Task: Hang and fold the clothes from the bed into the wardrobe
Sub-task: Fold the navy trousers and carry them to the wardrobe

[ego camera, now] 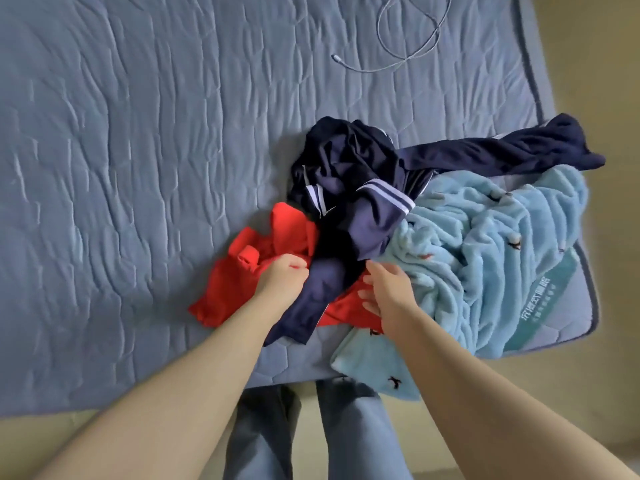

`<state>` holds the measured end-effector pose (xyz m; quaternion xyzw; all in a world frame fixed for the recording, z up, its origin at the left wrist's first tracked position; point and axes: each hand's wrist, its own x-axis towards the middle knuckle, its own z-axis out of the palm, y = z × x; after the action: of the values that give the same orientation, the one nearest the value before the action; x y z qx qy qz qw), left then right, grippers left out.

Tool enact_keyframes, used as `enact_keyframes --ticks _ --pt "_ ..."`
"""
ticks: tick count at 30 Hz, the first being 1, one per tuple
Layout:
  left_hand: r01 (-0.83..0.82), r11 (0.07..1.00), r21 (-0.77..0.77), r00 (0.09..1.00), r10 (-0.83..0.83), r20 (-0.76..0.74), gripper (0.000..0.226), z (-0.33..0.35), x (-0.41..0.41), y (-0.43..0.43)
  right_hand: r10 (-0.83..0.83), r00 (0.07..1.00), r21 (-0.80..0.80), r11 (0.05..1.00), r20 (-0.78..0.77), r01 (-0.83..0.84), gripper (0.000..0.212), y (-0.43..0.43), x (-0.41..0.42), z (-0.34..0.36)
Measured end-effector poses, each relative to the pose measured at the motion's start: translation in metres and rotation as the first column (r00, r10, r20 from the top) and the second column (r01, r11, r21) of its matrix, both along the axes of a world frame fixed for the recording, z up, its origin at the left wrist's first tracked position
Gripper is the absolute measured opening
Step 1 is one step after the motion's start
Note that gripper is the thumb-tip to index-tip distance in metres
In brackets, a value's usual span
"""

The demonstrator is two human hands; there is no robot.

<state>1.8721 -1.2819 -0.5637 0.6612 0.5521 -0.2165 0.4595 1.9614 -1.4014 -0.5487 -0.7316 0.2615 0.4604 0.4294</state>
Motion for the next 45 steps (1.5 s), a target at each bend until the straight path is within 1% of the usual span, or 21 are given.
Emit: enact_keyframes --ticks 3,6,8,9,10,14,16,18,20,22,23,25,27,30,33,35,36,38,39,42,45 --pt "-0.079 0.992 -0.103 0.992 0.089 0.093 0.015 -0.023 0.003 -0.002 -0.064 0.995 0.083 0.995 0.081 0.058 0.026 0.01 0.015 -0.036" --pt "-0.315 0.906 -0.281 0.929 0.355 0.102 0.018 -0.03 -0.005 -0.002 -0.04 0.986 0.087 0.996 0.164 0.026 0.046 0.018 0.024 -0.062" --pt "-0.51 0.764 -0.395 0.817 0.574 0.056 0.016 -0.03 -0.014 0.002 -0.048 0.981 0.09 0.996 0.19 0.031 0.026 0.025 0.026 -0.067" --pt "-0.581 0.689 -0.434 0.756 0.654 0.027 0.014 -0.03 -0.02 0.007 -0.059 0.985 0.105 0.994 0.163 0.042 0.017 0.028 0.026 -0.065" --pt "-0.629 0.628 -0.458 0.705 0.71 0.005 0.012 -0.03 -0.026 0.011 -0.066 0.99 0.121 0.991 0.126 0.051 0.02 0.031 0.023 -0.062" --pt "-0.702 0.489 -0.517 0.587 0.809 -0.031 0.014 -0.024 -0.045 0.023 -0.066 0.994 0.273 0.958 -0.086 0.087 0.021 0.03 -0.011 -0.041" --pt "-0.693 0.409 -0.594 0.55 0.832 -0.068 0.024 -0.013 -0.051 0.029 0.049 0.983 0.362 0.932 -0.179 0.02 0.014 0.025 -0.041 -0.021" --pt "-0.662 0.356 -0.66 0.562 0.818 -0.123 0.035 -0.005 -0.055 0.034 0.19 0.957 0.393 0.915 -0.22 -0.091 0.022 0.019 -0.069 -0.007" --pt "-0.635 0.422 -0.647 0.678 0.706 -0.206 0.044 -0.001 -0.056 0.037 0.257 0.93 0.424 0.897 -0.262 -0.128 0.026 0.013 -0.088 0.001" --pt "-0.596 0.549 -0.586 0.779 0.573 -0.256 0.045 0.006 -0.065 0.039 0.319 0.905 0.424 0.887 -0.281 -0.181 0.012 0.012 -0.096 0.009" --pt "-0.546 0.618 -0.566 0.823 0.522 -0.223 0.037 0.006 -0.07 0.04 0.351 0.894 0.418 0.882 -0.279 -0.216 0.017 0.011 -0.095 0.01" --pt "-0.454 0.663 -0.596 0.85 0.523 -0.065 0.022 0.005 -0.083 0.042 0.379 0.884 0.402 0.88 -0.273 -0.253 0.024 0.012 -0.09 0.011" --pt "-0.336 0.688 -0.643 0.844 0.523 0.118 0.013 0.01 -0.102 0.045 0.262 0.938 0.32 0.93 -0.229 -0.182 0.019 0.015 -0.081 0.008" --pt "-0.106 0.757 -0.645 0.907 0.339 0.249 0.029 0.02 -0.122 0.045 -0.068 0.956 0.26 0.954 -0.286 0.146 0.028 0.029 -0.065 -0.003" --pt "0.091 0.766 -0.636 0.957 0.11 0.269 0.026 0.027 -0.133 0.04 0.007 0.986 0.224 0.974 -0.169 0.031 0.04 0.045 -0.06 -0.011" --pt "0.024 0.788 -0.615 0.953 0.168 0.253 0.021 0.025 -0.134 0.042 0.083 0.991 0.246 0.968 -0.107 -0.055 0.03 0.05 -0.066 -0.01" --pt "-0.099 0.779 -0.619 0.924 0.303 0.234 0.021 0.023 -0.133 0.047 0.097 0.989 0.264 0.962 -0.109 -0.065 0.025 0.051 -0.07 -0.007" --pt "-0.385 0.657 -0.648 0.776 0.611 0.158 0.015 0.019 -0.125 0.053 0.113 0.987 0.301 0.951 -0.113 -0.075 0.029 0.043 -0.078 0.0" --pt "-0.482 0.601 -0.638 0.718 0.688 0.106 0.018 0.015 -0.12 0.055 0.154 0.981 0.332 0.937 -0.115 -0.109 0.033 0.034 -0.085 0.001" --pt "-0.492 0.564 -0.664 0.731 0.681 0.036 0.037 0.008 -0.098 0.053 0.328 0.932 0.439 0.868 -0.152 -0.234 0.044 0.005 -0.108 0.012" --pt "-0.528 0.457 -0.716 0.713 0.696 -0.082 0.041 0.002 -0.076 0.043 0.534 0.815 0.489 0.786 -0.226 -0.379 0.042 -0.014 -0.12 0.021"
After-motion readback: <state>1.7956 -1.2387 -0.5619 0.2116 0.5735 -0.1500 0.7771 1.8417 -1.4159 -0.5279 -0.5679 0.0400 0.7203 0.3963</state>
